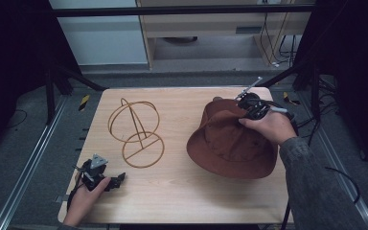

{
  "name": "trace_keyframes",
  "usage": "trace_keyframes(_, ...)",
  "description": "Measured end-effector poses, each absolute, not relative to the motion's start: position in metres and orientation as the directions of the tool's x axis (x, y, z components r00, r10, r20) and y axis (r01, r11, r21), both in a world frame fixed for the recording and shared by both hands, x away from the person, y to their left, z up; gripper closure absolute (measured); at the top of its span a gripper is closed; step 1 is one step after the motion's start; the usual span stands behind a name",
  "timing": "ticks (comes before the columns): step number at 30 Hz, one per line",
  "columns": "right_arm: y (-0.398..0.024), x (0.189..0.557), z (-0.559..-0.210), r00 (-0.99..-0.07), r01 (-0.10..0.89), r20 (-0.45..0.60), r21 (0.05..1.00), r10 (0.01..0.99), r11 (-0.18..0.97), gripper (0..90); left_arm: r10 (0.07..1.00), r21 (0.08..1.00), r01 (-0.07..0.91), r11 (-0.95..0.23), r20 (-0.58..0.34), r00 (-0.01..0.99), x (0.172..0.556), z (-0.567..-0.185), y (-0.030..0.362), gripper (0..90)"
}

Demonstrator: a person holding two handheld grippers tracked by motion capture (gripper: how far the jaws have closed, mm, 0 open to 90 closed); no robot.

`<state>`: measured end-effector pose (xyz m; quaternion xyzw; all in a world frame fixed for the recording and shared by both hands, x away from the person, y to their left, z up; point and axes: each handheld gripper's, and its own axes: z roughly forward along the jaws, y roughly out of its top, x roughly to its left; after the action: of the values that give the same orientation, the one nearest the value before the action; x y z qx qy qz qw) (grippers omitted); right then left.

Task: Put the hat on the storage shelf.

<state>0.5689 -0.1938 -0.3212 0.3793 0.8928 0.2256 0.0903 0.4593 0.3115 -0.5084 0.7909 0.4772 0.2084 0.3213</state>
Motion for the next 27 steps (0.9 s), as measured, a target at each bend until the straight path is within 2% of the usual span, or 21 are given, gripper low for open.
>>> trace_keyframes(9,-0.187,0.564,-0.305,-0.705,0.628,0.005,0.469,0.709,0.621,87.7,0.889,0.708,0.620,-0.338,0.024,0.458,0.459,-0.508,0.311,0.0)
trace_keyframes(27,-0.164,0.547,-0.245,-0.747,0.542,-0.025,0.556,0.664,0.630,87.8,0.890,0.708,0.621,-0.336,0.022,0.456,0.459,-0.508,0.311,0.0)
